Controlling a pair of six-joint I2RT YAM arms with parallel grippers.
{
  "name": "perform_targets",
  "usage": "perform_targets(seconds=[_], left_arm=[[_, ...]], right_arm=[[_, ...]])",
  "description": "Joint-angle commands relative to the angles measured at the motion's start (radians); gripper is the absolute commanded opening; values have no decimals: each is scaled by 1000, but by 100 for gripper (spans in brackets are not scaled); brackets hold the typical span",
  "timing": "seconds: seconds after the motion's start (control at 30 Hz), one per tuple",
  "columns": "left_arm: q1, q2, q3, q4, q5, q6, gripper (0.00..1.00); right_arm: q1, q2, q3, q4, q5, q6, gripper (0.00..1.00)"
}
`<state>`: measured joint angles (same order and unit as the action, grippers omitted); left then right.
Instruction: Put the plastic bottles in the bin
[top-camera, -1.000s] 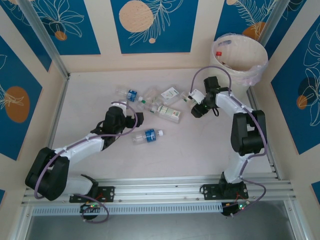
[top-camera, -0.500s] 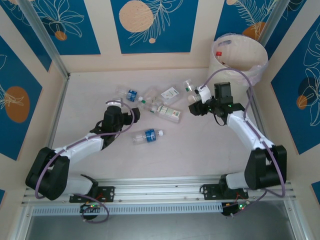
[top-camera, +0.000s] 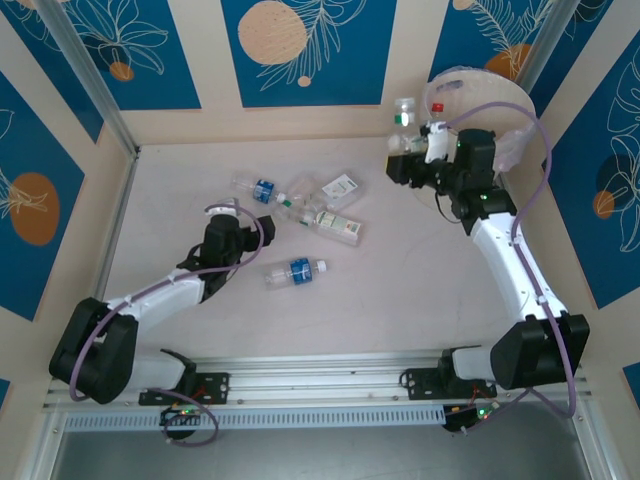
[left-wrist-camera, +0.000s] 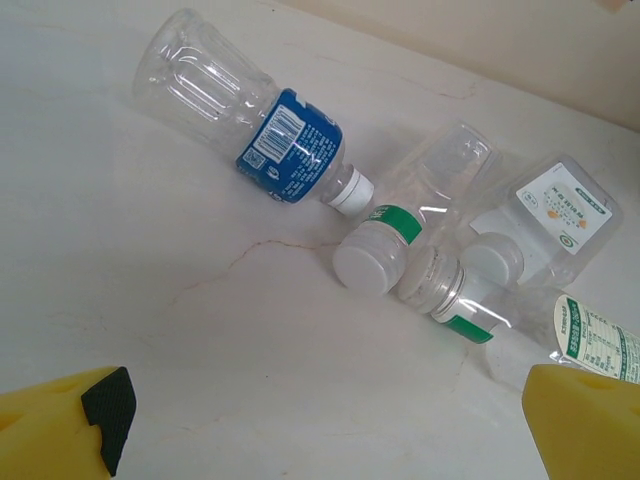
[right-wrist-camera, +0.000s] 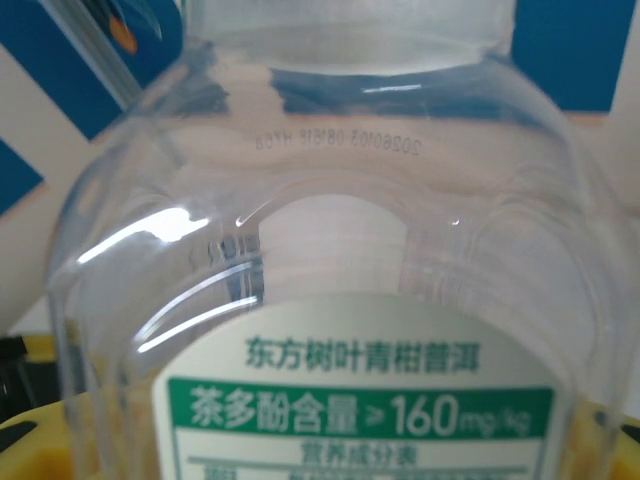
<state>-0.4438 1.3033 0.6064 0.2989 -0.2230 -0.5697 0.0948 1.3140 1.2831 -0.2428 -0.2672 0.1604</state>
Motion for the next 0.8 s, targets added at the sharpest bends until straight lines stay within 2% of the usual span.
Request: perform_targets(seconds=[0.0, 0.1, 0.4, 0.5, 0.57, 0.77], left_arm=[[18, -24, -21, 13, -22, -10, 100], [20, -24, -23, 13, -23, -15, 100], [35, -82, -58, 33, 23, -15, 100], [45, -114, -65, 32, 63, 15, 100], [50, -134, -71, 29, 66, 21, 100], [67, -166, -96, 37, 63, -3, 100]], right_arm=[[-38, 3, 86, -34, -11, 67, 28], [-104, 38, 184, -84, 18, 83, 29], [-215, 266, 515, -309, 264, 85, 30], [-257, 357, 605, -362, 234, 102, 32], [-273, 425, 678, -399, 205, 120, 36], [-283, 606, 873, -499, 228, 141, 36]])
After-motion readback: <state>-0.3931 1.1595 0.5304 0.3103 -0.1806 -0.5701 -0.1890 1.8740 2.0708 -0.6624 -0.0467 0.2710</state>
